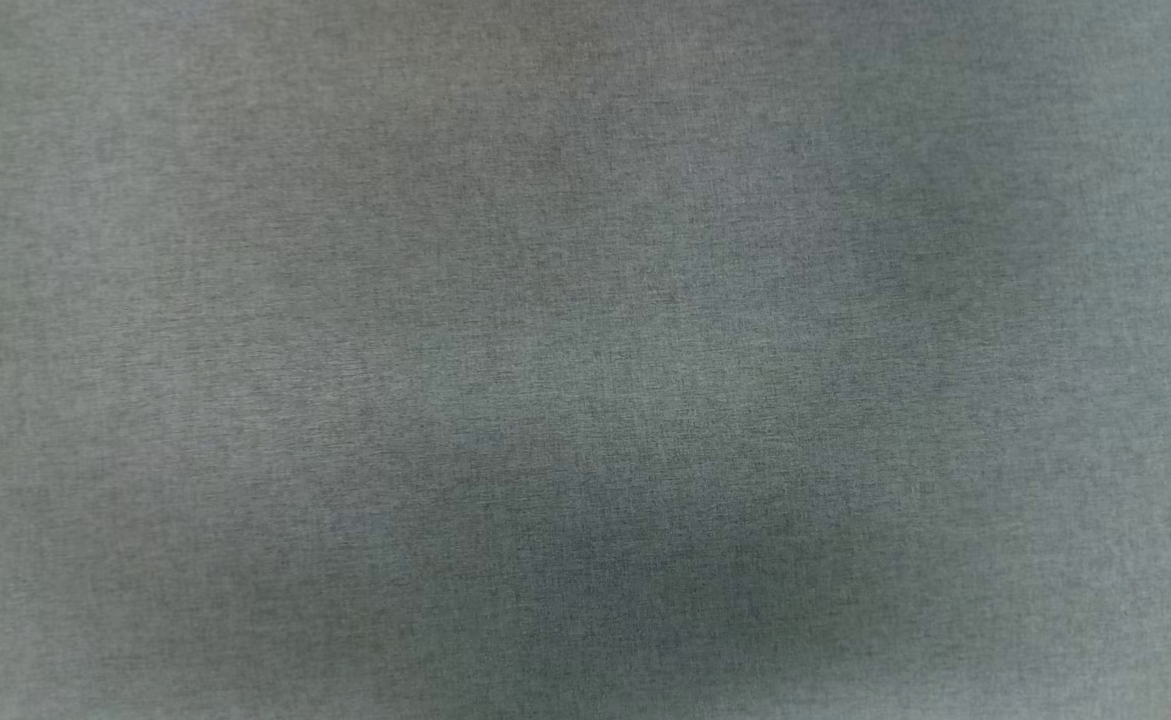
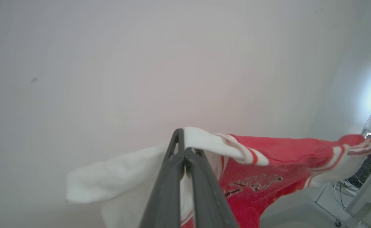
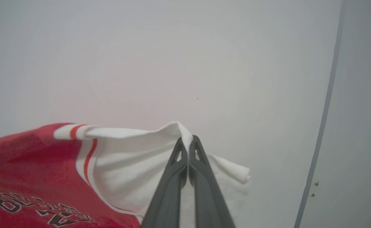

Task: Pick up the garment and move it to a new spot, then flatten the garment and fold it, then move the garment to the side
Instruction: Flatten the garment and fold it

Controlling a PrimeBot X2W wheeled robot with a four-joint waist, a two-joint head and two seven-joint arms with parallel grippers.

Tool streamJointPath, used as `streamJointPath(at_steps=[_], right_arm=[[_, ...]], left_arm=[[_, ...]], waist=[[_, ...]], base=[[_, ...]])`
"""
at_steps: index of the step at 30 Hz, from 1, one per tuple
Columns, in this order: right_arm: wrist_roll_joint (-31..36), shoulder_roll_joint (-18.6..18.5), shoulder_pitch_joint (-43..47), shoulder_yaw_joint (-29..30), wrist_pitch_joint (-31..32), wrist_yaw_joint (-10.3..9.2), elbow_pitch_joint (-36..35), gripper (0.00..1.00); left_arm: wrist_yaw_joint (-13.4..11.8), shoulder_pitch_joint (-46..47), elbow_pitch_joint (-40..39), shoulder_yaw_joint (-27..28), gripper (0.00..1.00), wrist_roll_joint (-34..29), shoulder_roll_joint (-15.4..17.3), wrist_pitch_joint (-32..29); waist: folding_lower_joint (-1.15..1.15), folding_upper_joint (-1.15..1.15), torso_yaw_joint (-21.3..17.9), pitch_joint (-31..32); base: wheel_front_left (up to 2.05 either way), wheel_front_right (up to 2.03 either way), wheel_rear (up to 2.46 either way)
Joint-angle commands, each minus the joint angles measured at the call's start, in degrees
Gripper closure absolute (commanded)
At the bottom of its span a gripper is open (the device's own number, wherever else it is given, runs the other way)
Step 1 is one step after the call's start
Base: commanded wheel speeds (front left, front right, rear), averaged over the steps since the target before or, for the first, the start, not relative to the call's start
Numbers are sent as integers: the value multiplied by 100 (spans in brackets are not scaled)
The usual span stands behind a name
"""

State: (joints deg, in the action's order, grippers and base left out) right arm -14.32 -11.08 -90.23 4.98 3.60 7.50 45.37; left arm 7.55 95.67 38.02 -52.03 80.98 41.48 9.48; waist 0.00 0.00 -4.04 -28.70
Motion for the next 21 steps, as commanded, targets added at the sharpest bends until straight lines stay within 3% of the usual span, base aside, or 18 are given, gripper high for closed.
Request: streamJointPath(at_steps=[1, 9, 14, 15, 21], right_arm=[[-43, -52, 249, -101, 45, -2, 64, 100], [-883, -364, 1903, -1002, 415, -2, -468, 100], [-1578, -772, 3497, -1390, 930, -2, -1501, 100], [-1578, -772, 3497, -1390, 930, -2, -1501, 100], [-2194, -1259, 5730, -1245, 1825, -2, -3088, 100]], left_arm=[[-13, -318, -114, -116, 100, 44, 63, -68], [-13, -2242, -1519, -669, 100, 733, 533, 87], [-13, -3601, -2391, -1057, 100, 838, 813, 369], [-13, -3601, -2391, -1057, 100, 838, 813, 369], [-12, -4996, -3056, -1325, 100, 798, 1024, 546]], waist=[[0, 0, 31, 43], [0, 0, 60, 340], [0, 0, 134, 567], [0, 0, 134, 567], [0, 0, 183, 808]], base=[[0, 0, 0], [0, 0, 0], [0, 0, 0], [0, 0, 0], [0, 0, 0]])
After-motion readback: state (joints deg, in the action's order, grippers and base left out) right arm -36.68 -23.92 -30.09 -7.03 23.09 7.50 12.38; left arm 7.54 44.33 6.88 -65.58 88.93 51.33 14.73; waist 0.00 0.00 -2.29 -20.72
